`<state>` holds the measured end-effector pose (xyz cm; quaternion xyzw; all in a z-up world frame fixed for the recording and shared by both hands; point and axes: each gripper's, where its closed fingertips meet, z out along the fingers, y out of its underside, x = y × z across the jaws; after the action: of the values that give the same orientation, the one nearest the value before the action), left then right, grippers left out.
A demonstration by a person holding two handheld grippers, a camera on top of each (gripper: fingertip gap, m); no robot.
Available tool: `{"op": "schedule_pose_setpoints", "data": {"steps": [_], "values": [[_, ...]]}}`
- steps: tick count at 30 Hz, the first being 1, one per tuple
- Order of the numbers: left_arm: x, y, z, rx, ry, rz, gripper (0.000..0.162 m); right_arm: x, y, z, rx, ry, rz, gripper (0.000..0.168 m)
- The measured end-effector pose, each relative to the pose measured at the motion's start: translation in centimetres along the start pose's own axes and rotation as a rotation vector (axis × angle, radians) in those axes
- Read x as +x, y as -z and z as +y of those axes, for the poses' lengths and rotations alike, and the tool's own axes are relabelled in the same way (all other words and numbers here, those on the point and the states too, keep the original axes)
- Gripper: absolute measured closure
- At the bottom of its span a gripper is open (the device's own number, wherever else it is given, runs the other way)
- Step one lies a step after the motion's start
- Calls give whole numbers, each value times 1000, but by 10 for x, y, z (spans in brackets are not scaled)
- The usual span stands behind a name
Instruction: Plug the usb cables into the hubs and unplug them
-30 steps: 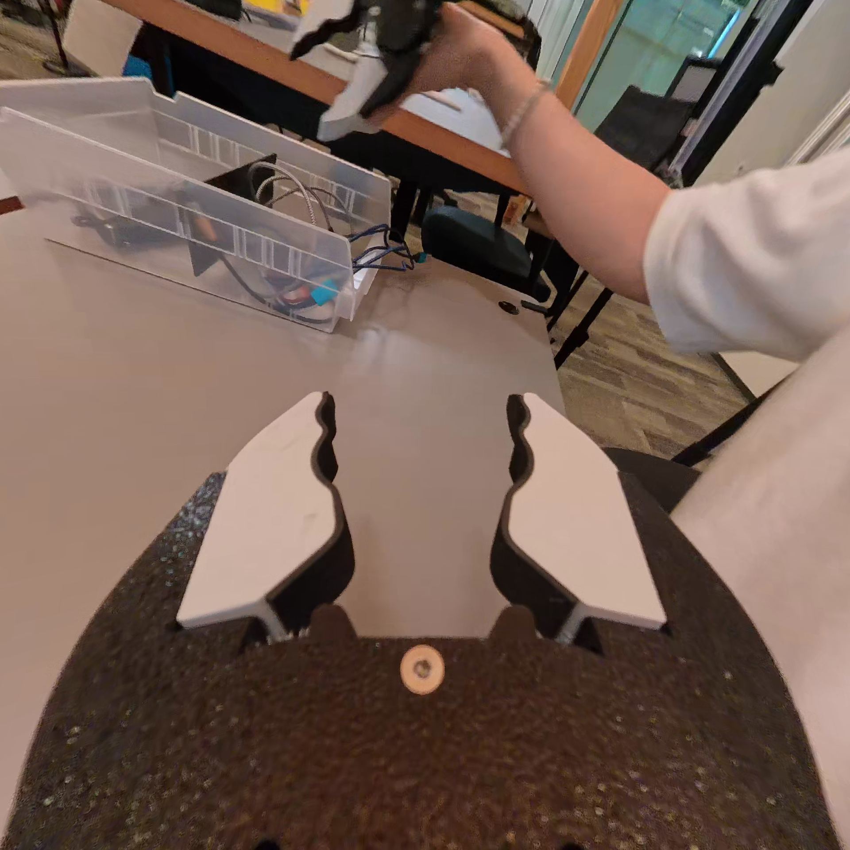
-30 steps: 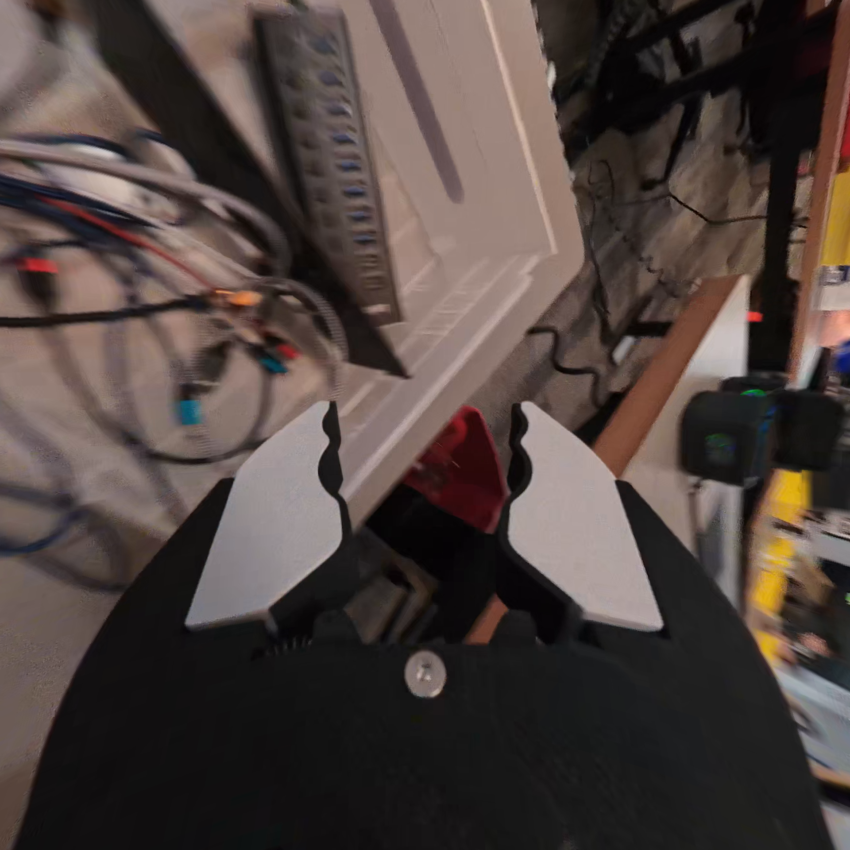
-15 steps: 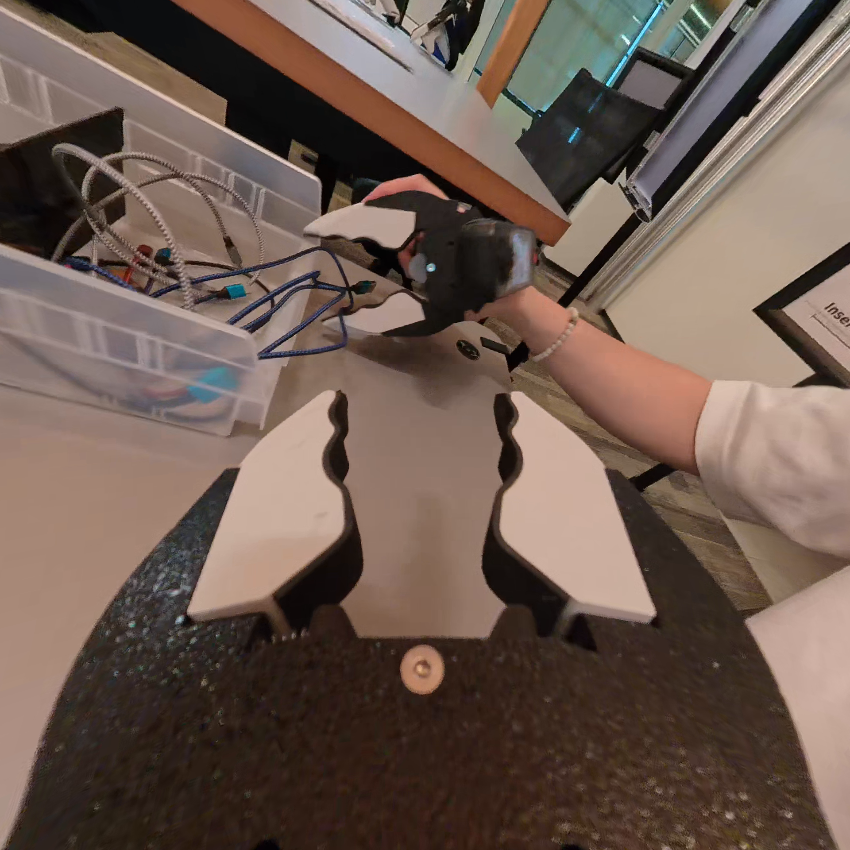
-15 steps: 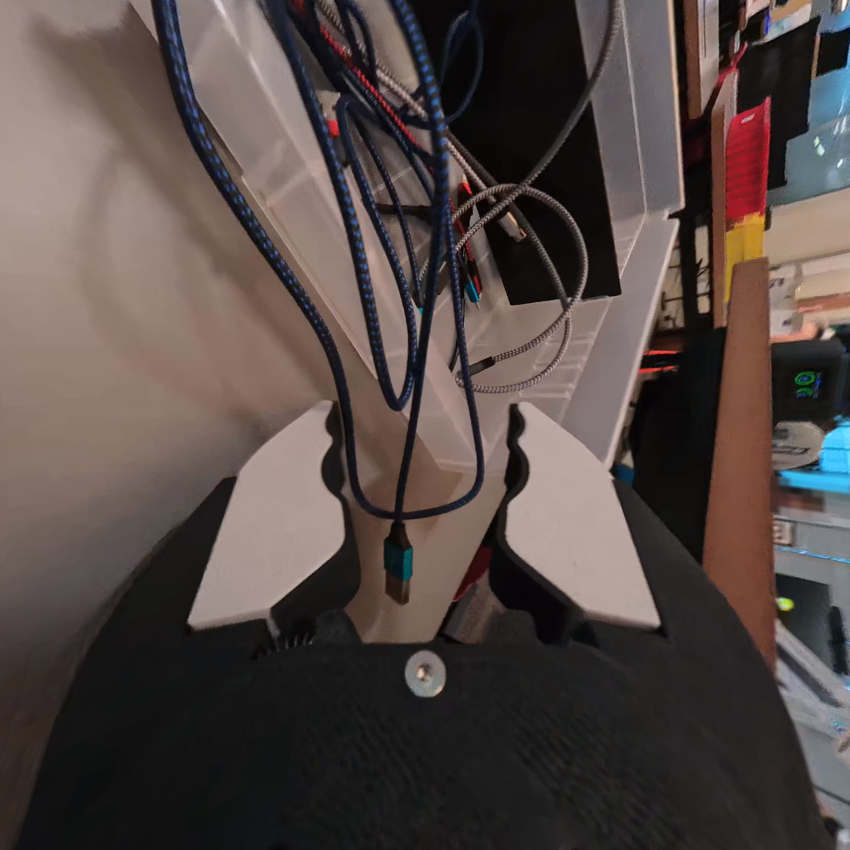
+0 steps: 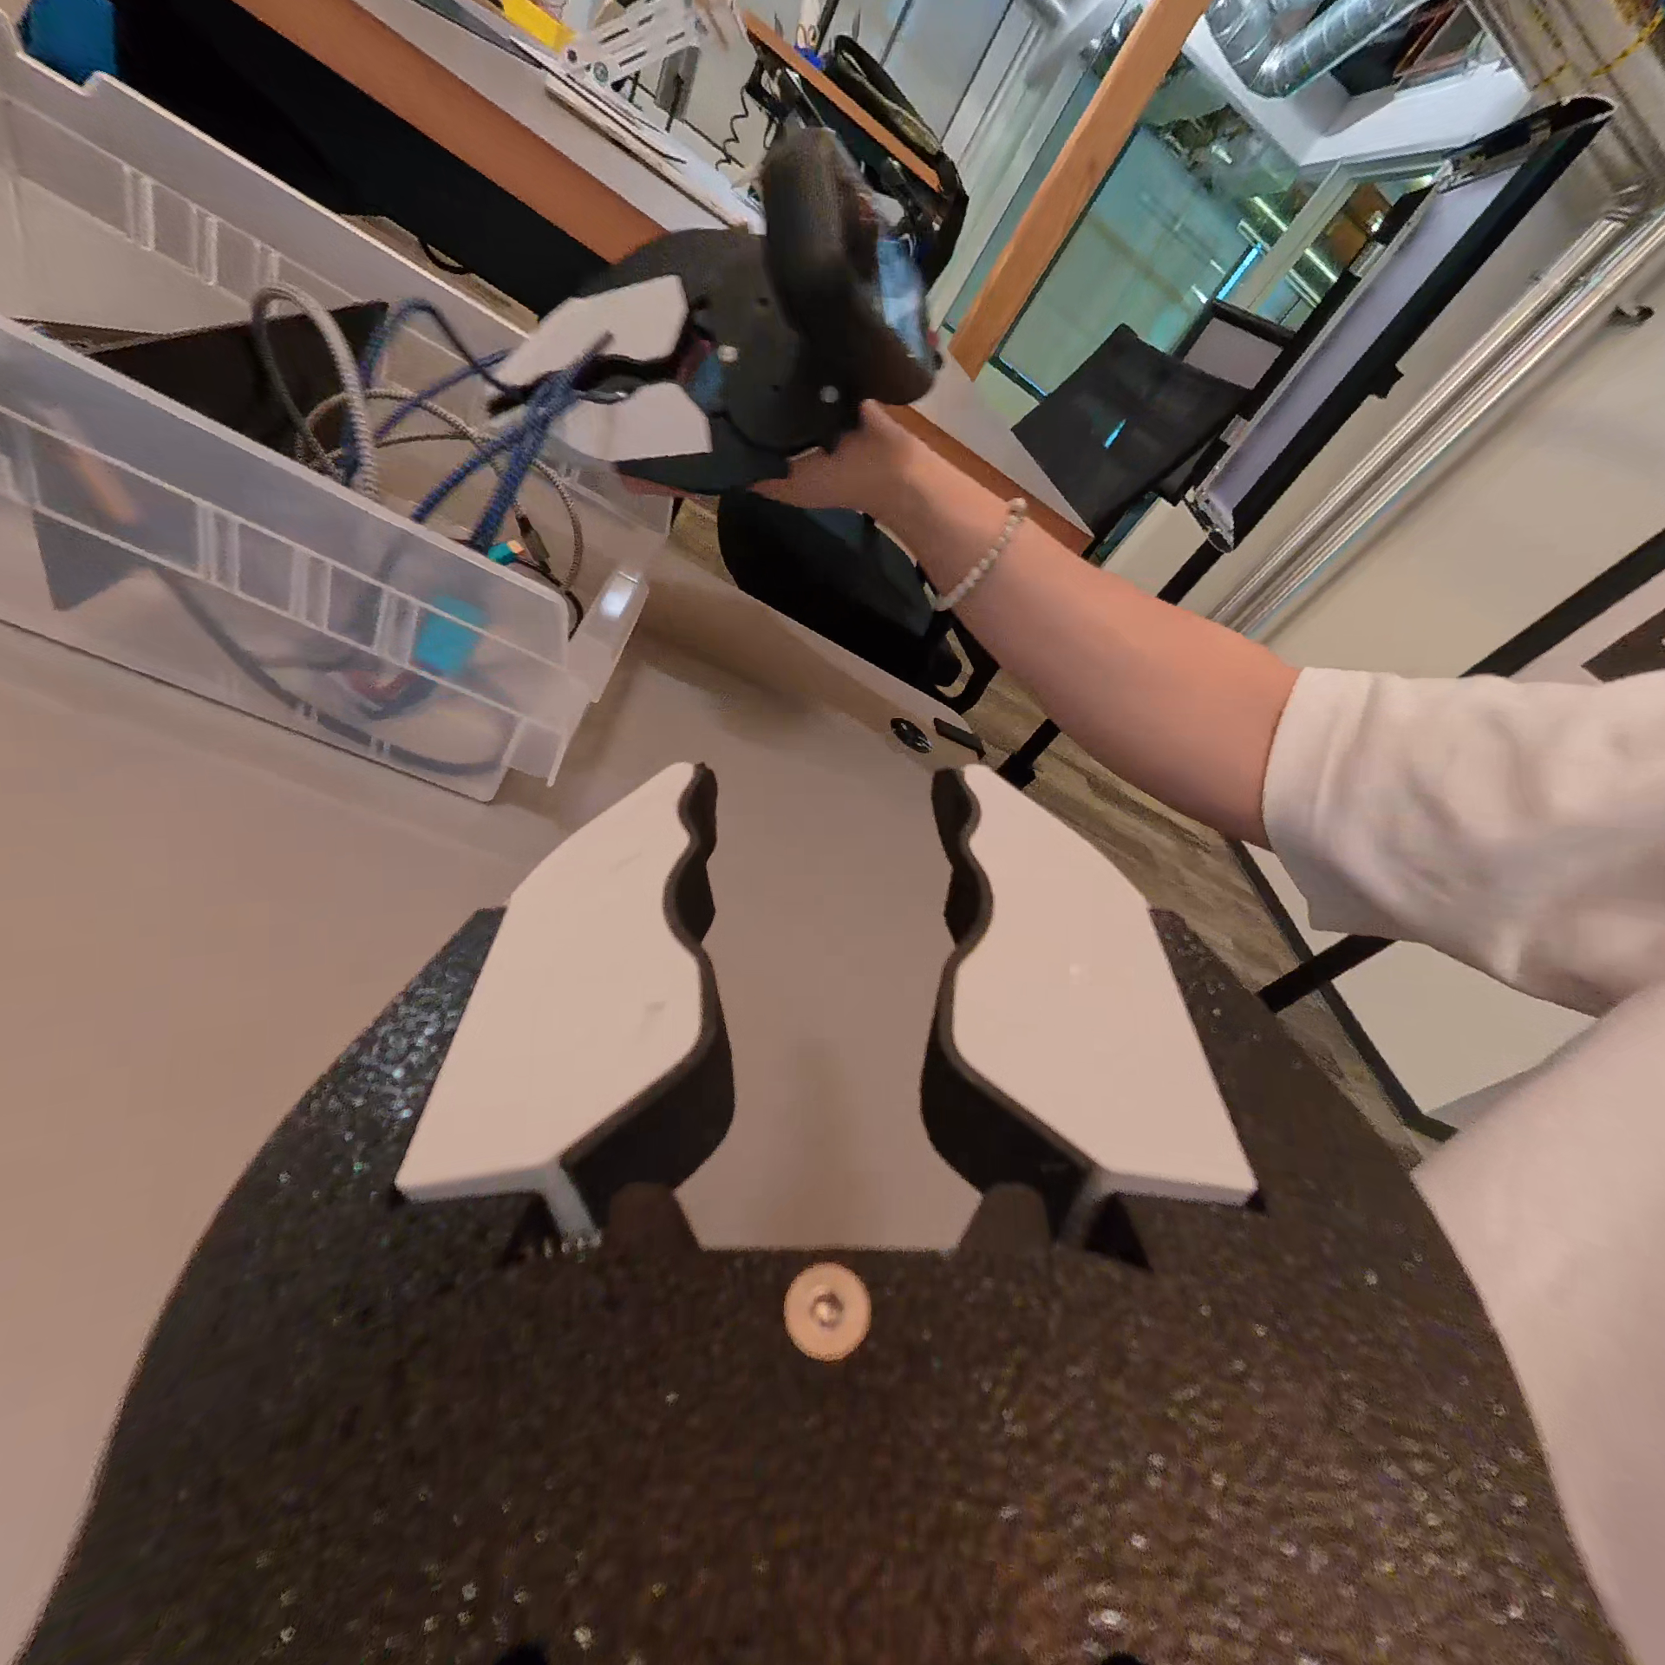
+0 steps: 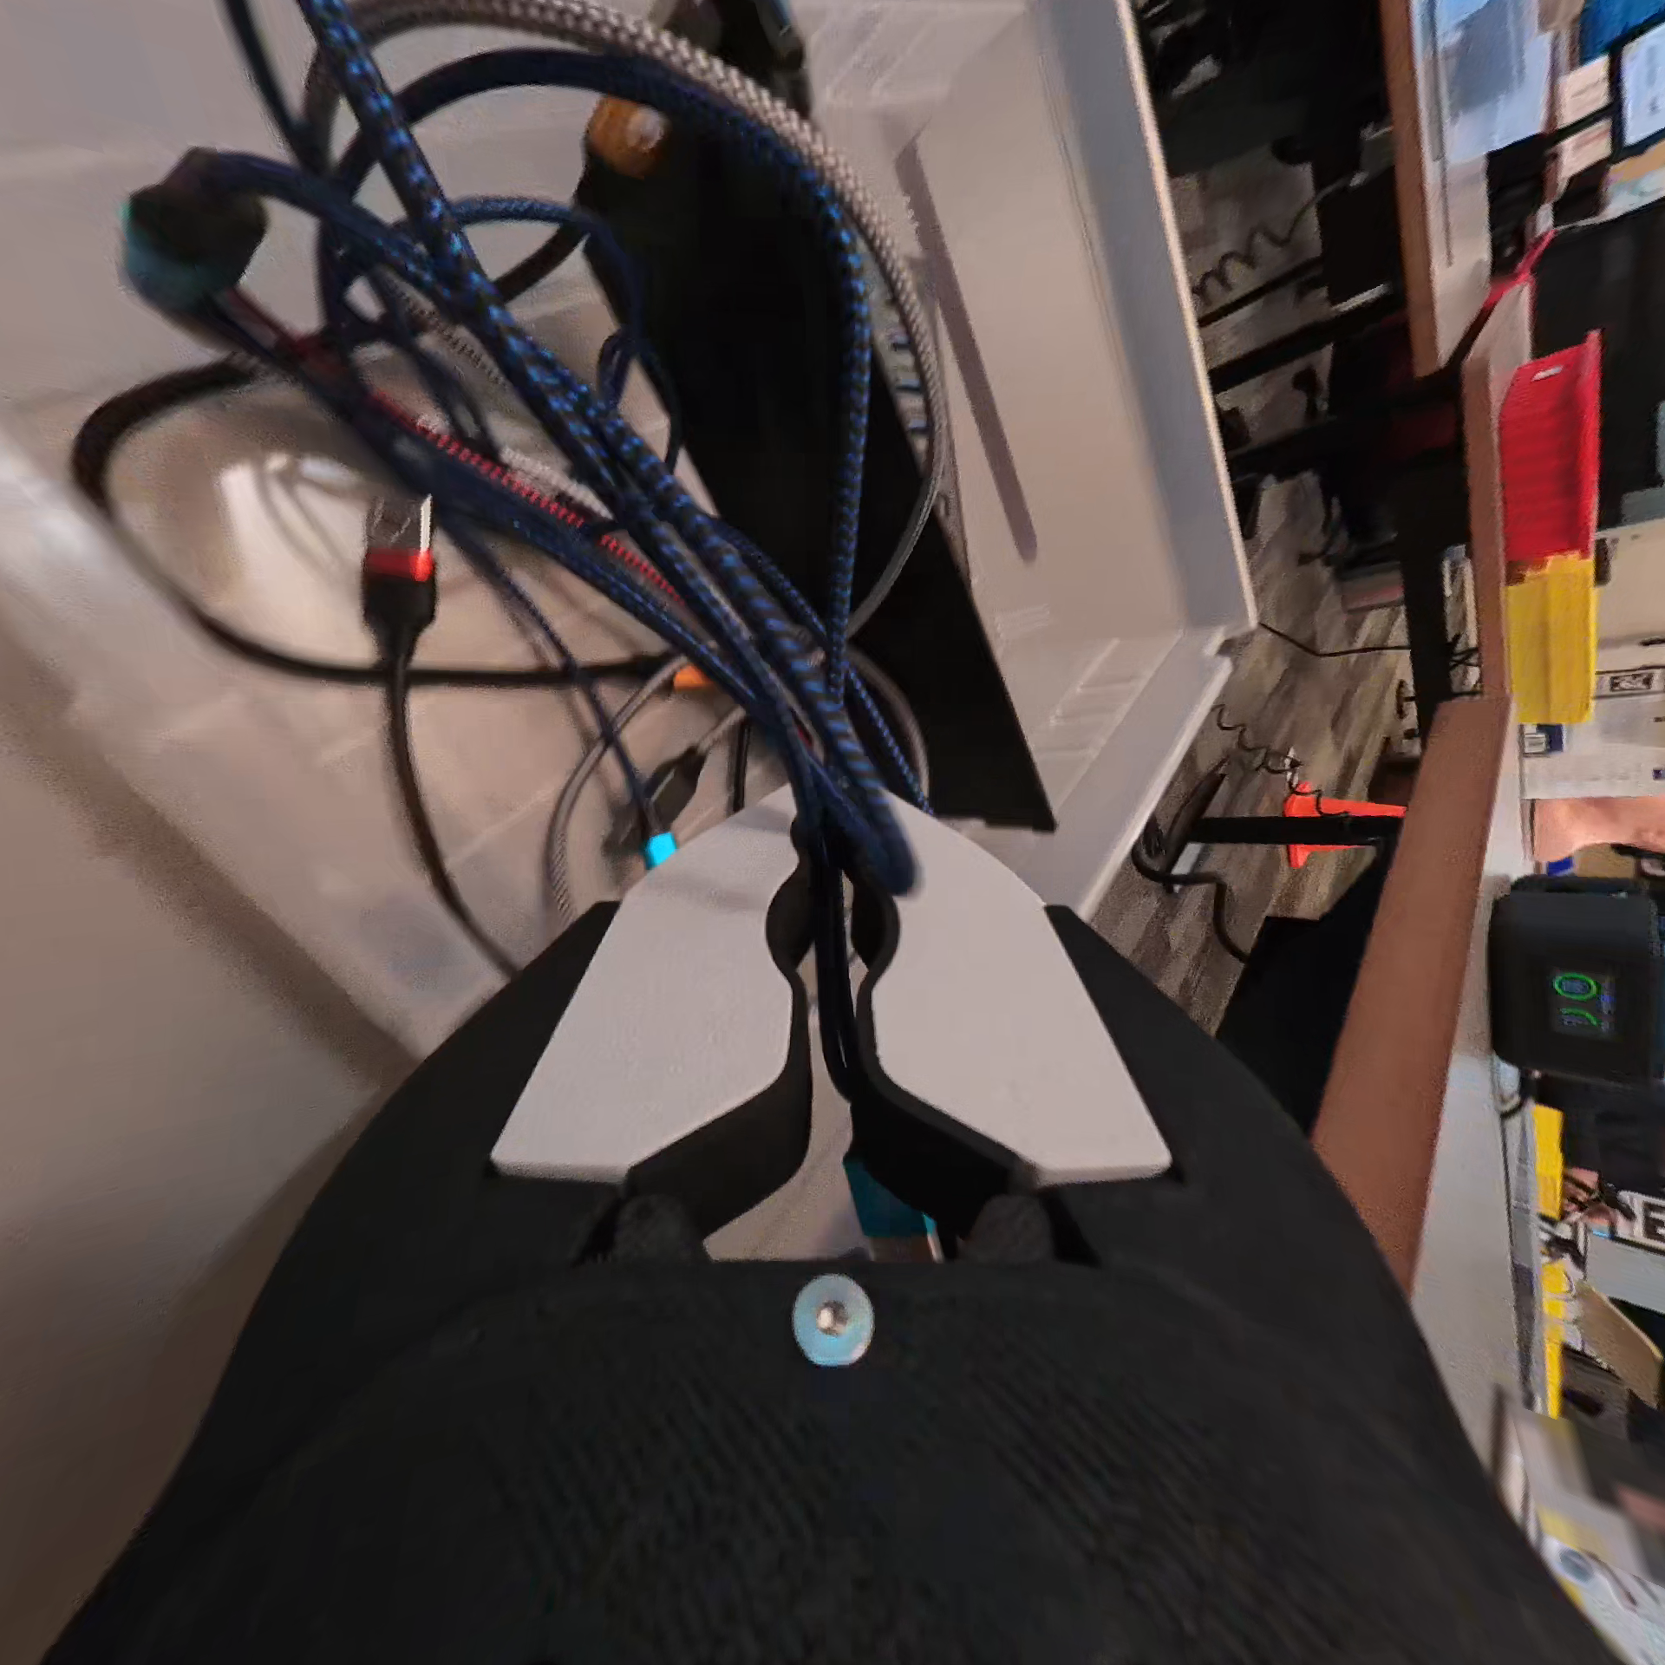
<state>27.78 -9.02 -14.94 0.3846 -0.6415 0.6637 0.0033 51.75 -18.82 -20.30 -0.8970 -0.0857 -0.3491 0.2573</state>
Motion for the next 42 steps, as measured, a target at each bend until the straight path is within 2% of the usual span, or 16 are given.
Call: {"op": "schedule_pose_setpoints", "data": {"steps": [5,8,10,13,14,16,18,20,22,27,29,32,34,38,42], "values": [[5,-2,4,-47,-45,10,114,-16,-44,-12,-20,-158,-30,166],[6,0,7,-66,-55,18,114,-49,-60,-6,-99,-259,-189,165],[5,2,8,-70,-53,18,114,-50,-60,-3,-113,-212,-187,163],[3,4,11,-81,-43,28,114,-49,-47,-4,-100,-233,-259,127],[3,5,11,-84,-41,30,114,-45,-42,-5,-89,-255,-270,130],[4,5,13,-91,-43,37,114,-40,-28,-10,-49,-288,-320,126],[4,6,14,-99,-49,42,114,-47,-10,-18,-13,-310,-455,91],[4,5,14,-102,-55,47,114,-45,1,-18,-33,-351,-488,85],[5,4,14,-100,-55,51,114,-34,3,-16,-38,-366,-449,75],[7,3,20,-115,-48,68,114,-38,22,-11,-39,-413,-555,66],[9,3,24,-132,-54,71,114,-43,34,-9,-39,-480,-648,64],[10,5,30,-162,-66,75,114,-50,59,3,-156,-558,-785,74],[9,6,31,-171,-84,65,113,-44,74,19,-231,-518,-737,70],[-3,1,22,-146,-92,-18,111,-17,107,18,-78,-548,-534,70],[-40,-16,1,-109,-56,-219,110,17,135,4,181,-724,-77,76]]}}
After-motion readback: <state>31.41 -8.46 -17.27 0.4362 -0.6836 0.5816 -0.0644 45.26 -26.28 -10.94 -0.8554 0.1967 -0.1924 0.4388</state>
